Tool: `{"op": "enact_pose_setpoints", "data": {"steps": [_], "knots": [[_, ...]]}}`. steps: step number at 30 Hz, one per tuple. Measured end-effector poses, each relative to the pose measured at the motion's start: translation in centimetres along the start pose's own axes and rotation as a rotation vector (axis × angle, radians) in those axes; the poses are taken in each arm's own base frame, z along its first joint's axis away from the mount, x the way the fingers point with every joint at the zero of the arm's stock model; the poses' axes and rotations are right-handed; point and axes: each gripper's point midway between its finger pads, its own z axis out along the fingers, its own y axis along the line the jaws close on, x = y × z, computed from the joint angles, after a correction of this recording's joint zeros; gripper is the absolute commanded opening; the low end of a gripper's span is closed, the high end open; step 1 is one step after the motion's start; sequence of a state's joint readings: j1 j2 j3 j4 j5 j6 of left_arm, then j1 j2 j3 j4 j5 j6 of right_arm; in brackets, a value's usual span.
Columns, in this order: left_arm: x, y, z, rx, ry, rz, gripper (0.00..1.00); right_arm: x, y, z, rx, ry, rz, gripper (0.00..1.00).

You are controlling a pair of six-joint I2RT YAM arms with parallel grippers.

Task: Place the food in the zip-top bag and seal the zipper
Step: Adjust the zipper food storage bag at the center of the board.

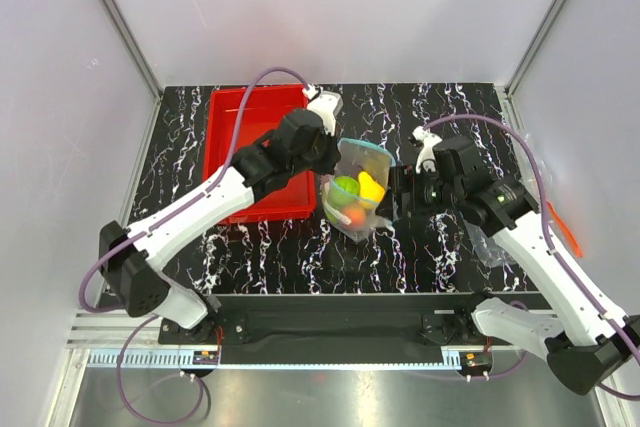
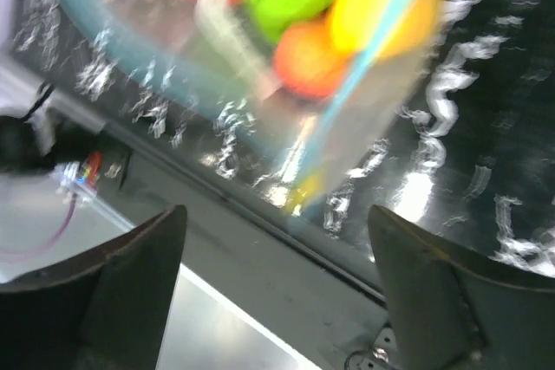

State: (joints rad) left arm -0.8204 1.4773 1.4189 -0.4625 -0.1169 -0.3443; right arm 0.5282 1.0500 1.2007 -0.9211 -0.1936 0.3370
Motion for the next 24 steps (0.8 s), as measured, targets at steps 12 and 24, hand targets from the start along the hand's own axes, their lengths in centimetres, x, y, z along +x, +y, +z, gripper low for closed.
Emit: {"op": "enact_pose_setpoints", "data": {"steps": [12,24], "knots": [[1.7,3.7,3.9,0.038,0.128,-0.106,0.06,3.5,2.9,1.7,-0.261,0.024,-0.070,0.98],[1.0,4.2,2.9,0.045,0.116,-0.086,0.06,1.6,-1.3,3.4,-0.105,-0.267,-0.147,0.41]]}}
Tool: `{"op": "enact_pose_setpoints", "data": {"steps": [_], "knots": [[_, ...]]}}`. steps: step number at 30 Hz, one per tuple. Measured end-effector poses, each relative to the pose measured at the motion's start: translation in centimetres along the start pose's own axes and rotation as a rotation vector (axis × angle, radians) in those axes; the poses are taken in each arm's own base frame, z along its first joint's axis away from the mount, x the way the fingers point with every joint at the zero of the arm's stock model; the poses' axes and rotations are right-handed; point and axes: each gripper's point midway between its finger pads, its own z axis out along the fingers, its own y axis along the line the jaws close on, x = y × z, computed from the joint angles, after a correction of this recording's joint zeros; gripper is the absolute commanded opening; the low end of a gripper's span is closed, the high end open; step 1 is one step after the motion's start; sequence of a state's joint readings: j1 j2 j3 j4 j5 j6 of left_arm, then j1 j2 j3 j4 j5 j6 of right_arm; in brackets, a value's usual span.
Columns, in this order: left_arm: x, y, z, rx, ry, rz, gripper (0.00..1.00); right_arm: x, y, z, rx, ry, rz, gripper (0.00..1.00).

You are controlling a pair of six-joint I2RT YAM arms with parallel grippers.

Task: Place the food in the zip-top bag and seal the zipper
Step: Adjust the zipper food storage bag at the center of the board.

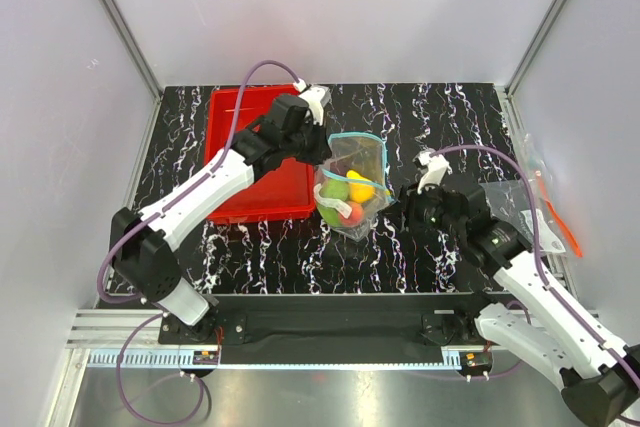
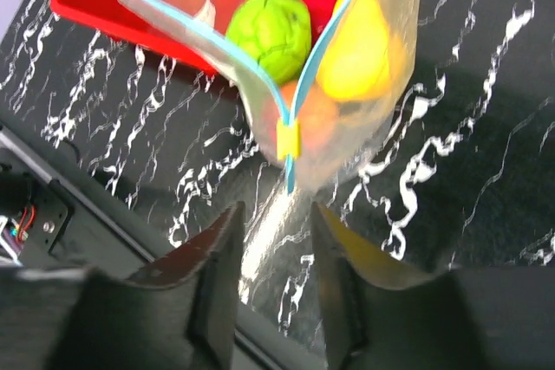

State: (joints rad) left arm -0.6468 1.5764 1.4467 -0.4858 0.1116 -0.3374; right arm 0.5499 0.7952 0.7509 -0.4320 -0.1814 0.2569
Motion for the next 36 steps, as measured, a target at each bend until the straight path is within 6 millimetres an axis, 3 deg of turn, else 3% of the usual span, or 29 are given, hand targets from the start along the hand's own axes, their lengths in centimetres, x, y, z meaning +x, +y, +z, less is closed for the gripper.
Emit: {"op": "enact_pose_setpoints", "data": {"steps": [4,7,11,13,14,19,27,28,31,36], "knots": [[-0.3,0.0,-0.4,0.006,-0.008,0.010,0.06,-0.8,-0.1,1.2,-0.007,-0.025,-0.028,0.36],[-0.1,0.1,-0.6,0.007,0.003,0.015,0.06,-0.9,-0.3,2.2,-0.010,-0.032,-0.043,0.40],[0.0,0.0,-1.0,0.011,0.005,0.019,0.06,-1.3,-0.6,2.7,-0.007,-0.071,-0.070,0.33],[0.0,-0.1,-1.2,0.014,0.004,0.020,0.06,-1.6,-0.9,2.8,0.009,-0.089,-0.081,0.39],[0.0,-0.1,-1.3,0.014,0.003,0.020,0.06,-1.8,-1.1,2.8,0.017,-0.100,-0.086,0.55],[0.1,0.0,-1.4,0.012,0.006,0.020,0.06,-2.5,-1.8,2.6,0.061,-0.134,-0.108,0.54],[-0.1,0.3,-1.6,0.008,0.003,0.018,0.06,-2.6,-2.1,2.8,0.072,-0.144,-0.127,0.30],[-0.1,0.3,-1.6,0.007,0.001,0.017,0.06,-2.4,-2.1,3.0,0.068,-0.135,-0.127,0.17],[-0.2,0.5,-1.7,0.005,-0.002,0.014,0.06,-2.1,-1.9,3.2,0.053,-0.120,-0.131,0.00],[-0.3,1.2,-1.9,-0.021,-0.005,0.008,0.08,-2.5,-1.6,2.4,0.056,-0.117,-0.104,0.00]]}}
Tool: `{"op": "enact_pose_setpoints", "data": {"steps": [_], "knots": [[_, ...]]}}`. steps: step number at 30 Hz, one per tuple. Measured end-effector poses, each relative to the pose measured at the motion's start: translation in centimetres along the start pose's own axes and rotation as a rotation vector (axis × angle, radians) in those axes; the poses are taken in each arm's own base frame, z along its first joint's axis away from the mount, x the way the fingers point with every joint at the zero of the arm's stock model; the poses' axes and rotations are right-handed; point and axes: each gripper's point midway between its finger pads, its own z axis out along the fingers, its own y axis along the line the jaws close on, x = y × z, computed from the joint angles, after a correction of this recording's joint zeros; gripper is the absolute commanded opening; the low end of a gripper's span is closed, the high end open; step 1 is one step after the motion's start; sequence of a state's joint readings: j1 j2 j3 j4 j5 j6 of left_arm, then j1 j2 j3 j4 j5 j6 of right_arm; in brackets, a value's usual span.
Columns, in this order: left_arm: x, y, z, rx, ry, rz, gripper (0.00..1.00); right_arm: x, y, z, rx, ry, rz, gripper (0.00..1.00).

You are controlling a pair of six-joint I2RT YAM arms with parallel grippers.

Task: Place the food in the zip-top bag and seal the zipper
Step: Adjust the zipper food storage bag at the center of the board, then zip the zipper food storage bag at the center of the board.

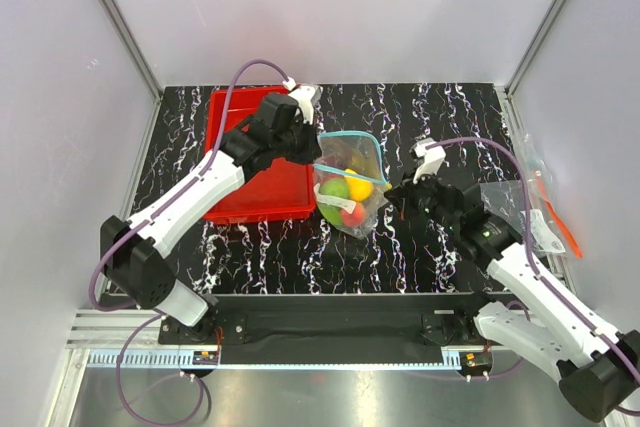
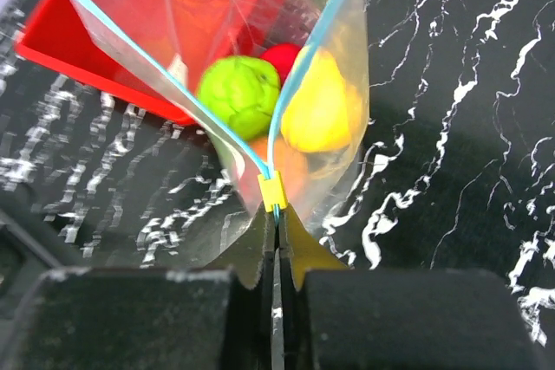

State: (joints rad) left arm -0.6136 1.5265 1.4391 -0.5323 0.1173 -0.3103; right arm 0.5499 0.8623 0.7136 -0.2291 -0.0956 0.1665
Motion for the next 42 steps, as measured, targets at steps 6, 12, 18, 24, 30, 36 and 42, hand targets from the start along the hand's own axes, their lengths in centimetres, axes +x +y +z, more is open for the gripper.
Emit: {"op": "enact_pose_setpoints", "data": {"steps": [6,12,18,24,30,36,42], "knots": [[-0.4,2.5,-1.3,-0.146,-0.031,0.007,0.34,-3.2,1.5,-2.5,-0.019,-0.025,0.077,0.00],[-1.7,4.9,-3.6,-0.295,-0.089,0.027,0.92,-1.1,1.9,-3.7,-0.031,0.060,0.127,0.00],[-3.7,3.6,-6.5,-0.243,-0.175,0.083,0.93,0.7,2.5,-4.6,-0.053,0.137,0.158,0.00],[-5.7,-1.3,-8.3,-0.030,-0.277,0.258,0.95,1.4,3.1,-5.6,-0.082,0.192,0.152,0.00],[-5.3,-5.4,-7.5,0.229,-0.299,0.532,0.99,0.0,3.3,-6.4,-0.077,0.239,0.094,0.00],[-3.4,-10.2,-7.7,0.569,-0.285,0.771,0.94,-1.9,3.5,-8.1,-0.085,0.229,0.021,0.00],[-2.2,-13.5,-9.8,0.833,-0.330,0.898,0.91,-3.2,4.0,-8.9,-0.110,0.223,-0.035,0.00]]}}
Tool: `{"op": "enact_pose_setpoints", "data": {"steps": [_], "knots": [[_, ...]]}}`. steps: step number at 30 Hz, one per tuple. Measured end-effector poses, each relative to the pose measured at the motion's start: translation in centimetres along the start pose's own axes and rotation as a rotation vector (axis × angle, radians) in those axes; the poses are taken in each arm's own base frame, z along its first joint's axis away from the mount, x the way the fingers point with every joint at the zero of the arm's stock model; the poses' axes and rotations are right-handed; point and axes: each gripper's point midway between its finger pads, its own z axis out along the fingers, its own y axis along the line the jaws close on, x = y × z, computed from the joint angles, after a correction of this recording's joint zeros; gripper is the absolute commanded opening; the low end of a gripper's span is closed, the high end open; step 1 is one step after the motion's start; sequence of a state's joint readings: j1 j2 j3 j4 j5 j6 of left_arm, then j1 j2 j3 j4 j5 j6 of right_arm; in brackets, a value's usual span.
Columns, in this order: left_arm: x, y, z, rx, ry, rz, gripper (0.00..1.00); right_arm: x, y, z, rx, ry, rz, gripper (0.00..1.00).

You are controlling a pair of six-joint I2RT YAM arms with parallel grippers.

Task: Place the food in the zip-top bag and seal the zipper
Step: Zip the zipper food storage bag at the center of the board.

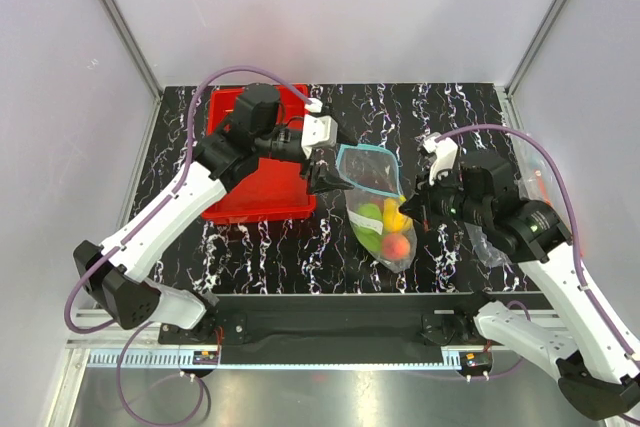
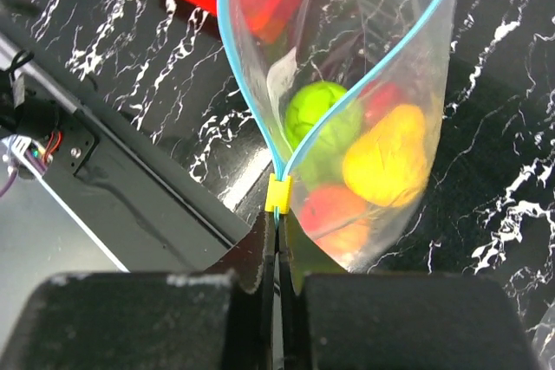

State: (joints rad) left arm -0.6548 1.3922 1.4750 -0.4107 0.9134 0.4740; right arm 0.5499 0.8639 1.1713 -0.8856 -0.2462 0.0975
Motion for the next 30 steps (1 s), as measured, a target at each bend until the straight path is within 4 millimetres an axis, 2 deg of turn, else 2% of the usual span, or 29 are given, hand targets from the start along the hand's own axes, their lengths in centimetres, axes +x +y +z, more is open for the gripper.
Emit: {"op": "enact_pose_setpoints", "data": {"steps": [6,10,13,19,22,26,27,30], "knots": [[-1.6,-1.9,0.7,0.166,-0.095,0.056,0.91,-0.3,1.2,-0.5,-0.063,0.026,-0.038,0.00],[-2.0,-2.8,1.4,0.261,-0.140,0.065,0.89,-0.9,2.4,-1.0,-0.125,0.028,-0.058,0.00],[-2.1,-2.9,2.5,0.295,-0.147,0.065,0.86,-0.9,2.9,-1.0,-0.158,0.044,-0.060,0.00],[-1.5,-4.3,6.0,0.378,-0.142,0.051,0.79,-0.5,2.8,-0.8,-0.162,0.067,-0.075,0.00],[-0.5,-4.9,7.2,0.408,-0.128,0.025,0.72,-0.9,2.9,-0.9,-0.162,0.058,-0.083,0.00],[0.9,-5.1,7.7,0.412,-0.113,0.001,0.61,-1.1,2.9,-1.1,-0.163,0.050,-0.090,0.00],[1.4,-5.2,7.7,0.414,-0.109,-0.008,0.53,-1.1,2.9,-1.1,-0.162,0.049,-0.091,0.00],[3.3,-5.6,8.0,0.415,-0.086,-0.037,0.41,-1.0,2.9,-1.1,-0.162,0.053,-0.092,0.00]]}}
